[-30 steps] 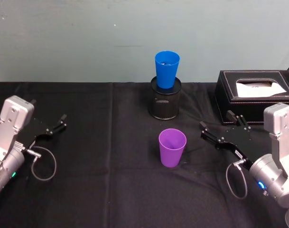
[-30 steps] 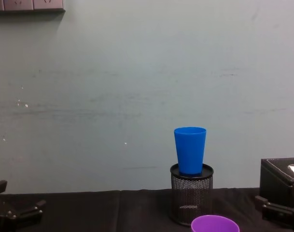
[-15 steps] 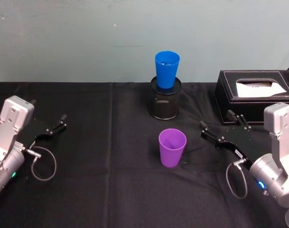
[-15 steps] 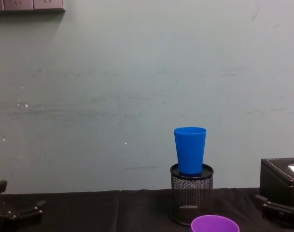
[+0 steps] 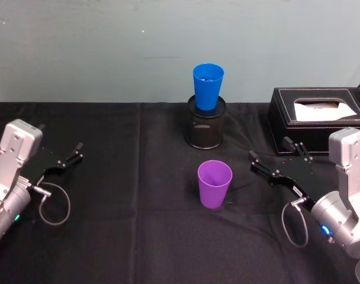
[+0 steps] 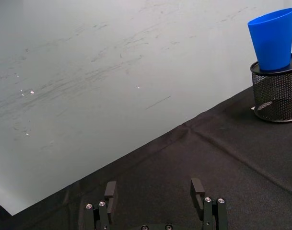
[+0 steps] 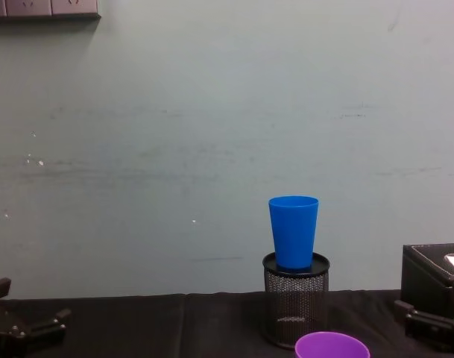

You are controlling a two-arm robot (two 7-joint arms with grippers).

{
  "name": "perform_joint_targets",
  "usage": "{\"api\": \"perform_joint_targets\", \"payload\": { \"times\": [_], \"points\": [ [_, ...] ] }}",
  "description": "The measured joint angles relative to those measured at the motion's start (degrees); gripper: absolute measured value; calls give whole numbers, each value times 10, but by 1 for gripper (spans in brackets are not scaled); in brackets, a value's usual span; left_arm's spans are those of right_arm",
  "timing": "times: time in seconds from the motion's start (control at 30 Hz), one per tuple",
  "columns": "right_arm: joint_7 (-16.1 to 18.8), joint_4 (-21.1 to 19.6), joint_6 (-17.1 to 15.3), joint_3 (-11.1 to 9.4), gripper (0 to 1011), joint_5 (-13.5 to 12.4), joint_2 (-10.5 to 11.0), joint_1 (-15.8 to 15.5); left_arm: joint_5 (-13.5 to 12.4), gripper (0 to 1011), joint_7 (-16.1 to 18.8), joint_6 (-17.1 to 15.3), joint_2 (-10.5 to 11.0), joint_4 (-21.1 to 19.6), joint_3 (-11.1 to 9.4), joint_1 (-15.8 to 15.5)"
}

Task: Pick up one cup with a gripper and tap it against the other cup.

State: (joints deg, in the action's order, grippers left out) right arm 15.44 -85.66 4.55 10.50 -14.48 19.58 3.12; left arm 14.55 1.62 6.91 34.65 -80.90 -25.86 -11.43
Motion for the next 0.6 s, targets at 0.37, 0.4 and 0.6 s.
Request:
{"api": "perform_joint_targets", "payload": {
  "times": [0.37,0.4,0.6],
  "points": [
    [0,0,0,0,1004,0,0,0,0,1000,0,0,0,0,0,0],
    [0,0,0,0,1004,0,0,0,0,1000,0,0,0,0,0,0],
    [-1,0,0,0,1004,0,0,0,0,1000,0,0,0,0,0,0]
  ]
}}
